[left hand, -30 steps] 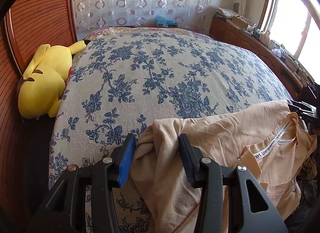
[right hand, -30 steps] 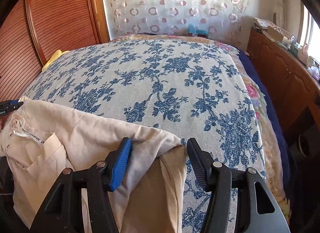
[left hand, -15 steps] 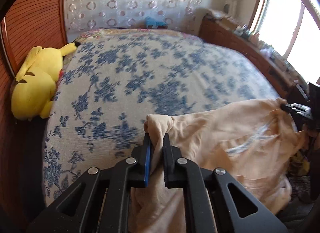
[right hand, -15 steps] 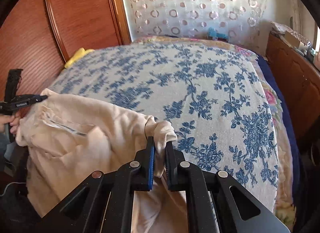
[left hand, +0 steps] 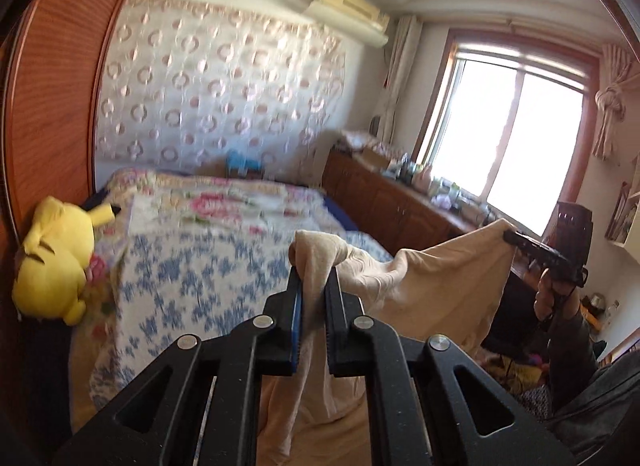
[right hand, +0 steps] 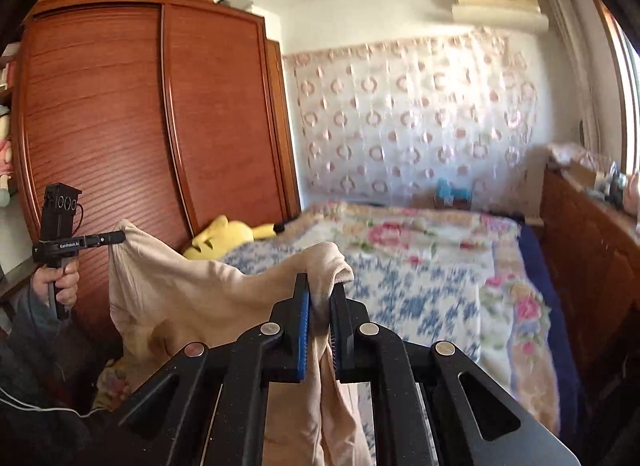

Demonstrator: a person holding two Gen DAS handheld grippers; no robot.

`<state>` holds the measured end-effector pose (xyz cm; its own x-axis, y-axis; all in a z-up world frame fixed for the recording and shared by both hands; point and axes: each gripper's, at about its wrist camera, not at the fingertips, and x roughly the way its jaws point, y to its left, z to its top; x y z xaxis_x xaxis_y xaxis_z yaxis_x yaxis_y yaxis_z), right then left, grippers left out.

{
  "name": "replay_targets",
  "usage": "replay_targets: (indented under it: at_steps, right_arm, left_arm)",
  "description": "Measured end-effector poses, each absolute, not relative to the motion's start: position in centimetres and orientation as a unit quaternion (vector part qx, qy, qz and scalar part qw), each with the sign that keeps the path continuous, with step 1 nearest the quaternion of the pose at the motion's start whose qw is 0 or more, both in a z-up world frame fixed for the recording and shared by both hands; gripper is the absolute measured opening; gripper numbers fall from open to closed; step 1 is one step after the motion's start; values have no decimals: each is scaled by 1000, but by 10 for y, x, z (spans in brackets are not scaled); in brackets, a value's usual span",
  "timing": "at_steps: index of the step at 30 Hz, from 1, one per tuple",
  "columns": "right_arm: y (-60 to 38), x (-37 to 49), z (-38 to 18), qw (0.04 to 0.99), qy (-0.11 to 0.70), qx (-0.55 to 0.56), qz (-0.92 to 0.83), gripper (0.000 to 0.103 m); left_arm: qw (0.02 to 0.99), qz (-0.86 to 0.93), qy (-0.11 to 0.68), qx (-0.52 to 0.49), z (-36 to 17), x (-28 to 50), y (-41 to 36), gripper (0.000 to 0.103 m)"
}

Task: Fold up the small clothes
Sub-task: 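Lift the shirt with both grippers and fold it over onto itself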

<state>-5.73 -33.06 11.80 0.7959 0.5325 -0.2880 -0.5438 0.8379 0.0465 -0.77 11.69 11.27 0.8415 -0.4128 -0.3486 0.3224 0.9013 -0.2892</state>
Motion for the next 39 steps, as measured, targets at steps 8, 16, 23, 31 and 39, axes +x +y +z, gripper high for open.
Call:
replay_targets:
  at_steps: [8, 16, 23, 31, 39]
  right_arm:
    - [-343, -83, 202, 957, 67, -50, 277, 9]
    - [-277, 24, 240, 970, 92, -109, 198, 9]
    - [-215, 165, 121, 961, 230, -120, 93, 25]
    - [-230, 170, 34, 948, 284, -110, 96, 37]
    - [-267, 198, 9, 933, 325, -61, 142, 42]
  left_arm:
    - [977, -155, 126, -74, 201, 3, 130, 10]
    - [986, -78, 147, -18, 217, 143, 139, 14]
    - [962, -41, 267, 25, 81, 267, 142, 45]
    - [935, -88, 343, 24, -14, 261, 115, 54]
    - [917, -127, 377, 26, -43, 233, 86, 78]
